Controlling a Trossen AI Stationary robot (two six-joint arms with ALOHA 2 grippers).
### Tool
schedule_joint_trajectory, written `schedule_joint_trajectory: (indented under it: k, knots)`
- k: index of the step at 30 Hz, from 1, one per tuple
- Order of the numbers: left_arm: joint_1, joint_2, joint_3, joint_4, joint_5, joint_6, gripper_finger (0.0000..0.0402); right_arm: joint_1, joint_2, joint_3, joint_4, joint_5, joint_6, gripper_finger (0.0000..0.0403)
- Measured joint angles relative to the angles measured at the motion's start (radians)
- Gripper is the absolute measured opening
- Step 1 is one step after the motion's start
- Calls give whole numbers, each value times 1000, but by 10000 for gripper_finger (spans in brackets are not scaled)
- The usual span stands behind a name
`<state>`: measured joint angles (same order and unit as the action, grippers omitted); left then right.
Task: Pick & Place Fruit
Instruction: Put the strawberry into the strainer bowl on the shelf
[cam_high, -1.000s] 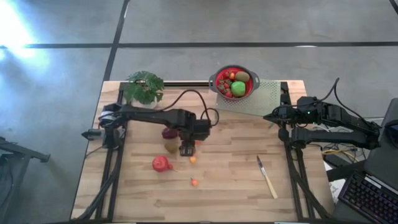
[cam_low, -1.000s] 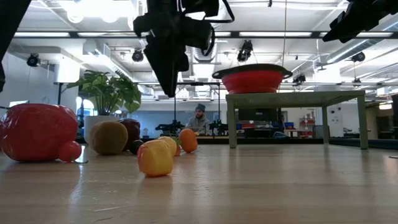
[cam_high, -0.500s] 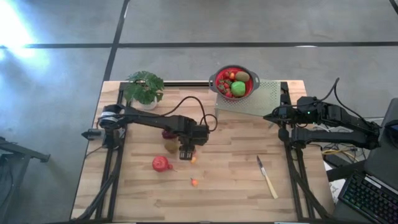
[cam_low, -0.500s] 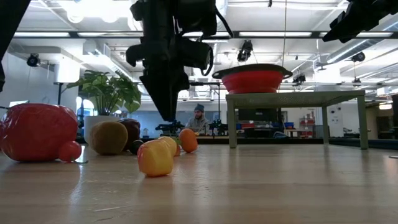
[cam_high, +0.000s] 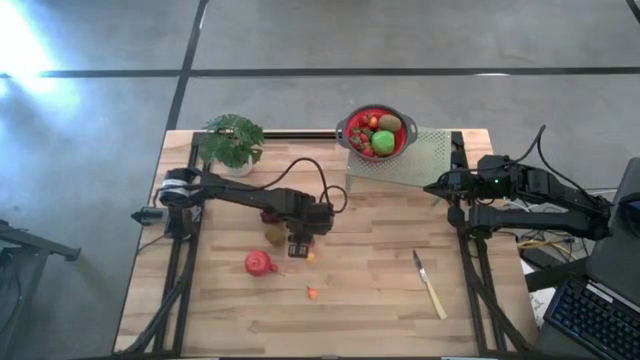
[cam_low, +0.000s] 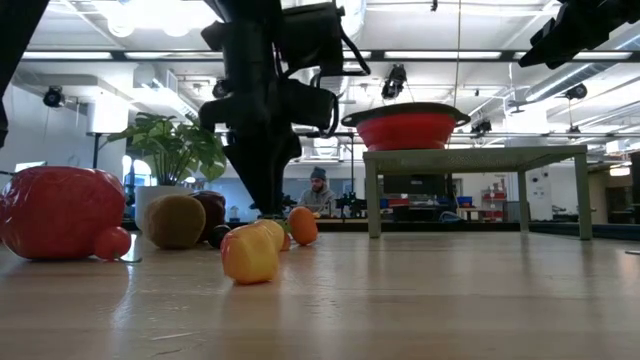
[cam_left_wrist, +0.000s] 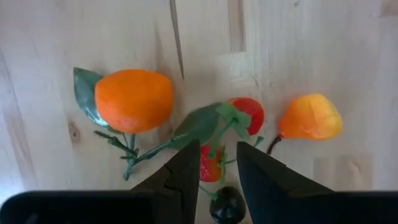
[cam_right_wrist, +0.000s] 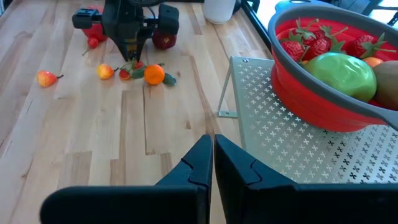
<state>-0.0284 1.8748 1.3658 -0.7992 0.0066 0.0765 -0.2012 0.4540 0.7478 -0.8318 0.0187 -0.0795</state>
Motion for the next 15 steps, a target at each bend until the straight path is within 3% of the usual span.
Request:
schedule_joint_trajectory:
  k: [15]
  knots:
    - [0, 0, -58, 62, -5, 9, 109, 0, 0, 0, 0, 0, 0, 13]
